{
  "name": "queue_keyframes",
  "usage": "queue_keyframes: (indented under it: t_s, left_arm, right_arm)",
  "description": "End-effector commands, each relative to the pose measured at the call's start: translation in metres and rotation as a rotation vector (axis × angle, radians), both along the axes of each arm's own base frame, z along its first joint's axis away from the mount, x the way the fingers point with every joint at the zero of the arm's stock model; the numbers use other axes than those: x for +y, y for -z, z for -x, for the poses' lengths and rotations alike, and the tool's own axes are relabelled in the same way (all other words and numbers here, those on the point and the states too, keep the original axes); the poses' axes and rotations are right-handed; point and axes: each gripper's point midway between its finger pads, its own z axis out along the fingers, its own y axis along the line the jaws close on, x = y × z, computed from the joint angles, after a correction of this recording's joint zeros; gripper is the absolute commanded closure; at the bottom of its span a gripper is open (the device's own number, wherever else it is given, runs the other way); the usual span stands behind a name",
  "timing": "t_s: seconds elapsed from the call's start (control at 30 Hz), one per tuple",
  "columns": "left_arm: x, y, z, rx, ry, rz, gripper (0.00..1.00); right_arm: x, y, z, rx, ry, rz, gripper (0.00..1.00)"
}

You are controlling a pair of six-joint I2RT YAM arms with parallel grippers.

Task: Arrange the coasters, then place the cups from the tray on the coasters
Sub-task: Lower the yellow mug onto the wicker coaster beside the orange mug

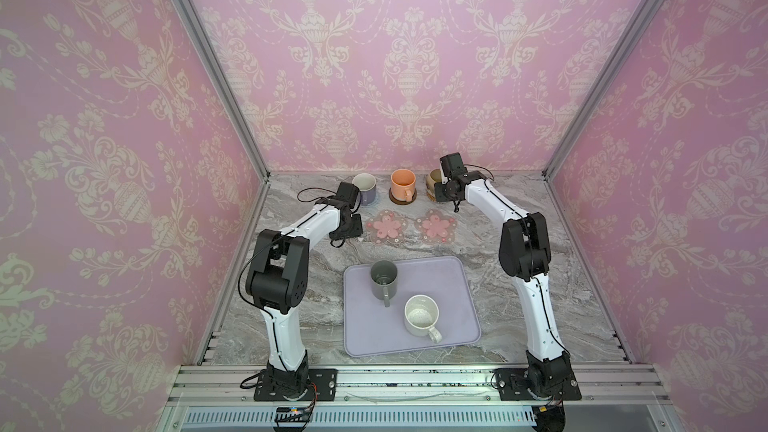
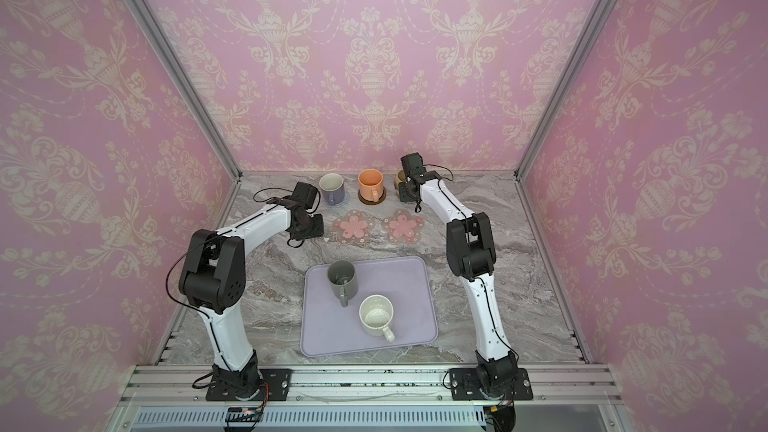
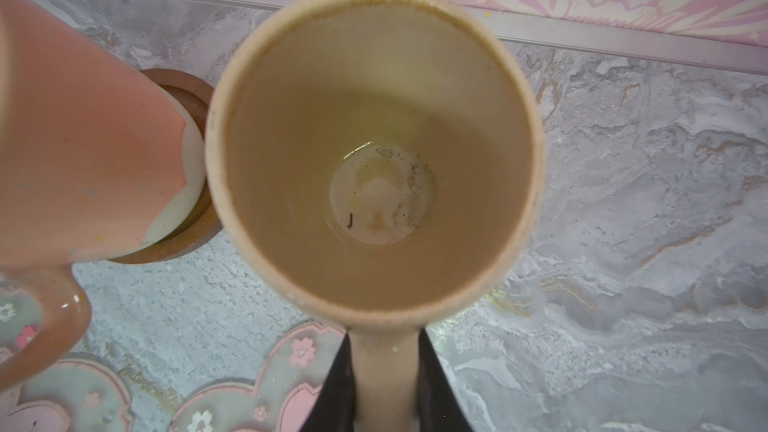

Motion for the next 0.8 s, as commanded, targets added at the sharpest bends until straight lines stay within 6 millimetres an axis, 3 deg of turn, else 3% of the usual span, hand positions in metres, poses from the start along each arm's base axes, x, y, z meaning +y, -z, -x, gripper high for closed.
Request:
queue_keyframes:
  t_s: [0.0, 0.53, 0.77]
  left_arm:
    - [0.001, -0.008, 0.001, -0.003, 0.006, 0.012, 0.55]
    - [0.001, -0.007, 0.0, 0.002, 0.001, 0.01, 0.55]
    - [0.0, -0.005, -0.001, 0.009, -0.002, 0.016, 0.55]
  right_arm:
    - [-0.001, -0.095, -0.016, -0.231, 0.009, -0.034, 1.0]
    - [-0.017, -0.065, -0.021, -0.177, 0.034, -0.002, 1.0]
    - [-0.015, -0.05, -0.022, -0.152, 0.03, -0.018, 1.0]
